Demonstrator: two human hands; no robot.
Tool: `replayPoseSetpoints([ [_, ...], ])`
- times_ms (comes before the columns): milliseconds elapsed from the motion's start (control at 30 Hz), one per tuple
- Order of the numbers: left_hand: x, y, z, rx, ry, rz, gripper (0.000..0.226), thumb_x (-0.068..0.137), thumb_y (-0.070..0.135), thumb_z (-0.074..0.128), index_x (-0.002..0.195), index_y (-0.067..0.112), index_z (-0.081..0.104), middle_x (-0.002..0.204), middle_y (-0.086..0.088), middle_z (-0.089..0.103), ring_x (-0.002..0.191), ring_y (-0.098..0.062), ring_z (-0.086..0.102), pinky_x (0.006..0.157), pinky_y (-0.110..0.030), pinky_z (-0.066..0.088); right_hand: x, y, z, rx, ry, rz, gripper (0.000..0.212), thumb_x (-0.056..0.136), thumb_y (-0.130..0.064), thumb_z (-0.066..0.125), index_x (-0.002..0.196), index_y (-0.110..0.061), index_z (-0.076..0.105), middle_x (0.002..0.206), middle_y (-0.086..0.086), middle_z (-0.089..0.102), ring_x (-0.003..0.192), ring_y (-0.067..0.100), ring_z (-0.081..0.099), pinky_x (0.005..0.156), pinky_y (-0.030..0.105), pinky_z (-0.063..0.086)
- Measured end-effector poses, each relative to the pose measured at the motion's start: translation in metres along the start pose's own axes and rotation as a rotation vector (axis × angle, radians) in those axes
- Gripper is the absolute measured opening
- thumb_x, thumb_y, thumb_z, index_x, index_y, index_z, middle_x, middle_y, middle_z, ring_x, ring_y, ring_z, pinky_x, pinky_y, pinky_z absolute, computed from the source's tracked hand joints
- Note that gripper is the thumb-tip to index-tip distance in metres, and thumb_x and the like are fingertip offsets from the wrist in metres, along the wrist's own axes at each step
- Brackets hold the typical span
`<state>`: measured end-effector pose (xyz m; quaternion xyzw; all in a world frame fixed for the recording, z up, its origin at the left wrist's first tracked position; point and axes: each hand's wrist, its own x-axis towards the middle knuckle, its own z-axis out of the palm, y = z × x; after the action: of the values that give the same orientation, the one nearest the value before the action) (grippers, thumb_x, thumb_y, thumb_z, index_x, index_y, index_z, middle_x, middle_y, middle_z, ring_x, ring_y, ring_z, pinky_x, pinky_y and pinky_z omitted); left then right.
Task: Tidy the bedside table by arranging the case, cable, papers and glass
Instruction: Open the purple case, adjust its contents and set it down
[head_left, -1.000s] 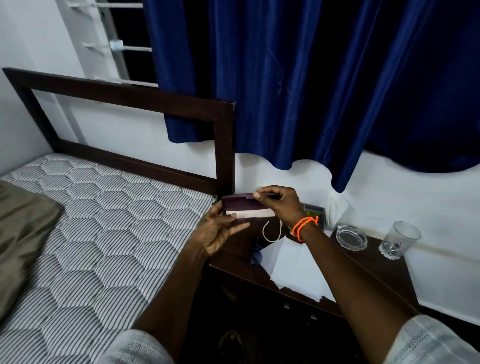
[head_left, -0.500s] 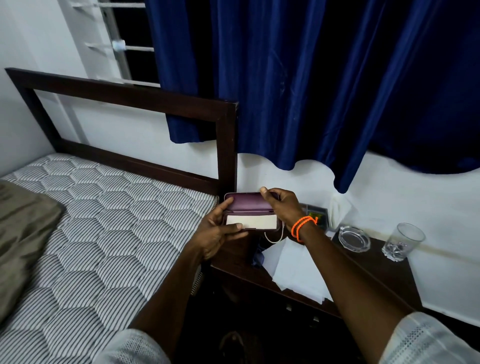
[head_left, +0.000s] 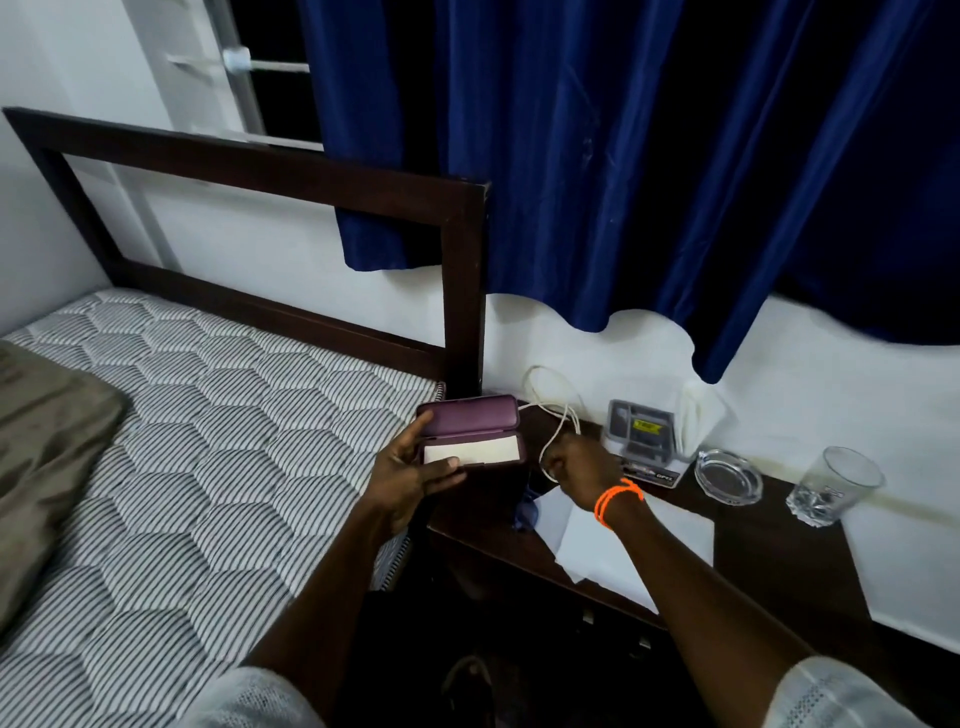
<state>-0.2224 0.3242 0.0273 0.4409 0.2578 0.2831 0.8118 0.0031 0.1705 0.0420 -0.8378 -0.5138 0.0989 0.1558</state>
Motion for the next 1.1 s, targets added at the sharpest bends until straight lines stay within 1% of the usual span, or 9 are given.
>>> replayPoseSetpoints([
  [67, 0.003, -0.004, -0.004, 0.011, 0.015, -0.001, 0.085, 0.079, -0.024, 0.068, 0.149, 0.018, 0.05, 0.142, -0.001, 0.06, 0.116, -0.032, 0.07, 0.092, -0.057, 0.059, 0.004, 0.001, 0.015, -0.083, -0.052, -0.078, 0.026, 0.086, -0.008, 0.062, 0.102, -0.021, 0.078, 0.109, 0.007, 0.068, 0.106, 0.026, 0.064, 0.085, 0.034, 0.053],
  [100, 0.005, -0.006, -0.006, 0.018, 0.018, -0.005, 0.085, 0.078, -0.024, 0.068, 0.149, 0.019, 0.05, 0.142, -0.001, 0.06, 0.116, -0.031, 0.07, 0.093, -0.058, 0.058, 0.006, 0.002, 0.02, -0.119, -0.063, -0.11, 0.026, 0.087, -0.01, 0.063, 0.106, -0.023, 0.077, 0.11, 0.006, 0.065, 0.11, 0.025, 0.061, 0.088, 0.035, 0.053],
  [233, 0.016, -0.013, -0.017, 0.03, 0.032, -0.018, 0.085, 0.077, -0.025, 0.068, 0.148, 0.02, 0.053, 0.14, -0.001, 0.063, 0.118, -0.031, 0.068, 0.093, -0.057, 0.058, 0.018, 0.0, 0.036, -0.182, -0.126, -0.188, 0.032, 0.086, -0.011, 0.065, 0.111, -0.028, 0.077, 0.107, 0.003, 0.06, 0.117, 0.023, 0.051, 0.091, 0.036, 0.052],
  [333, 0.023, -0.018, -0.025, 0.042, 0.046, -0.023, 0.085, 0.077, -0.024, 0.069, 0.147, 0.021, 0.053, 0.138, -0.001, 0.064, 0.116, -0.029, 0.069, 0.091, -0.054, 0.06, 0.025, -0.001, 0.04, -0.245, -0.186, -0.265, 0.035, 0.085, -0.01, 0.064, 0.111, -0.029, 0.077, 0.109, 0.003, 0.06, 0.117, 0.024, 0.05, 0.092, 0.036, 0.05],
  [433, 0.026, -0.023, -0.031, 0.051, 0.049, -0.028, 0.086, 0.075, -0.022, 0.072, 0.147, 0.022, 0.054, 0.137, 0.001, 0.066, 0.115, -0.029, 0.07, 0.089, -0.052, 0.061, 0.029, 0.001, 0.04, -0.251, -0.191, -0.302, 0.035, 0.083, -0.009, 0.064, 0.109, -0.028, 0.078, 0.108, 0.003, 0.063, 0.114, 0.024, 0.051, 0.089, 0.037, 0.049],
  [533, 0.026, -0.024, -0.031, 0.053, 0.04, -0.035, 0.09, 0.068, -0.015, 0.077, 0.146, 0.023, 0.054, 0.129, 0.007, 0.071, 0.113, -0.027, 0.071, 0.085, -0.049, 0.062, 0.031, 0.003, 0.038, -0.254, -0.205, -0.318, 0.034, 0.085, -0.007, 0.064, 0.109, -0.027, 0.078, 0.106, 0.003, 0.064, 0.111, 0.024, 0.052, 0.089, 0.037, 0.049],
  [633, 0.027, -0.023, -0.03, 0.074, 0.036, -0.032, 0.088, 0.073, -0.02, 0.073, 0.148, 0.021, 0.052, 0.127, 0.01, 0.072, 0.118, -0.028, 0.069, 0.09, -0.053, 0.06, 0.032, 0.005, 0.037, -0.256, -0.218, -0.325, 0.037, 0.086, -0.005, 0.061, 0.112, -0.027, 0.077, 0.107, 0.003, 0.065, 0.111, 0.023, 0.053, 0.091, 0.037, 0.048],
  [967, 0.027, -0.025, -0.029, 0.099, 0.044, -0.035, 0.086, 0.079, -0.023, 0.068, 0.151, 0.018, 0.048, 0.138, 0.0, 0.065, 0.126, -0.033, 0.063, 0.101, -0.062, 0.051, 0.033, 0.006, 0.042, -0.356, -0.23, -0.355, 0.034, 0.09, -0.015, 0.062, 0.117, -0.031, 0.073, 0.112, -0.001, 0.067, 0.117, 0.022, 0.051, 0.089, 0.035, 0.046],
  [1100, 0.027, -0.026, -0.03, 0.107, 0.052, -0.023, 0.088, 0.077, -0.021, 0.071, 0.152, 0.017, 0.047, 0.137, -0.005, 0.067, 0.124, -0.035, 0.064, 0.098, -0.059, 0.054, 0.033, 0.009, 0.034, -0.346, -0.214, -0.35, 0.031, 0.087, -0.019, 0.064, 0.114, -0.032, 0.074, 0.114, -0.006, 0.067, 0.117, 0.02, 0.05, 0.09, 0.036, 0.044],
])
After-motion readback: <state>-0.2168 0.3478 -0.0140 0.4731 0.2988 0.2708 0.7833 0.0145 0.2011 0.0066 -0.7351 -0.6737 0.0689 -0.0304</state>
